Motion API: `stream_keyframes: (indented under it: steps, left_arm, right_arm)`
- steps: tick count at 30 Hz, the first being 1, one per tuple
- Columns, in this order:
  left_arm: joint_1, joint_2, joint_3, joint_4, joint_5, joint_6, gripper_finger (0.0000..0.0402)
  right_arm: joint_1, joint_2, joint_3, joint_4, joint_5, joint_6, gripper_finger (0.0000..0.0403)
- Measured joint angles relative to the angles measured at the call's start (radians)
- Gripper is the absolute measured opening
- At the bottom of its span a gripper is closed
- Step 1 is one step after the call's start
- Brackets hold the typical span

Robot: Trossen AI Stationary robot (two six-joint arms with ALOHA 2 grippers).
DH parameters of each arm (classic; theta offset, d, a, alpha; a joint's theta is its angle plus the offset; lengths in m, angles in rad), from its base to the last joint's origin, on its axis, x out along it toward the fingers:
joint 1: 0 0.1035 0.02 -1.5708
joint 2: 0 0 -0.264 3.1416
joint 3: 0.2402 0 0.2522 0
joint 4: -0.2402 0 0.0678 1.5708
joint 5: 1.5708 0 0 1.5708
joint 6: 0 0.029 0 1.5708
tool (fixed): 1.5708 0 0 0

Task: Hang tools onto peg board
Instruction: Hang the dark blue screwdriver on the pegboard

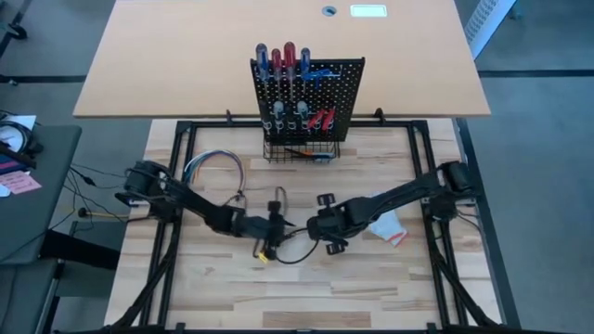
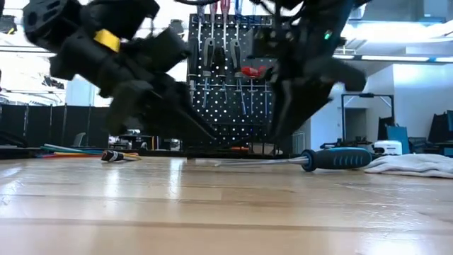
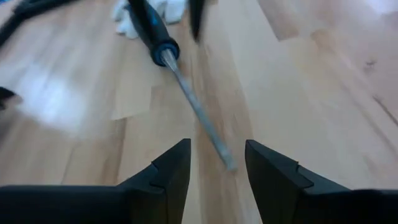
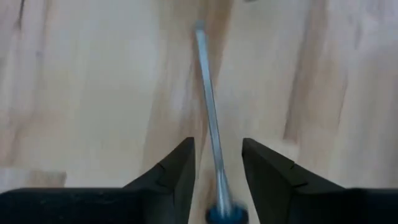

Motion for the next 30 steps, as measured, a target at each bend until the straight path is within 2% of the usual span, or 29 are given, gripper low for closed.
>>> stream_keyframes:
  steps: [6, 8, 15, 20, 25, 30]
  left_arm:
    - [0.039, 0.075, 0.196, -0.308, -0.002, -0.086, 0.0137]
    - [0.054, 0.095, 0.233, -0.366, 0.039, -0.087, 0.013]
    - [0.107, 0.155, 0.312, -0.406, 0.238, -0.116, 0.0075]
    - [0.134, 0.159, 0.33, -0.438, 0.269, -0.149, 0.0011]
    - [0.157, 0.125, 0.326, -0.447, 0.283, -0.188, 0.0004]
    - [0.197, 0.026, 0.299, -0.349, 0.241, -0.19, 0.0002]
  right_arm:
    - [0.149, -0.091, -0.039, -0.112, 0.156, 0.226, 0.0133]
    - [0.214, -0.118, -0.072, -0.111, 0.201, 0.322, 0.0129]
    - [0.445, -0.148, -0.186, -0.091, 0.339, 0.727, 0.0123]
    - [0.56, -0.127, -0.235, -0.064, 0.471, 0.935, 0.0123]
    - [0.629, -0.065, -0.291, 0.05, 0.684, 1.031, 0.0123]
    - [0.628, -0.034, -0.292, 0.107, 0.723, 1.024, 0.0123]
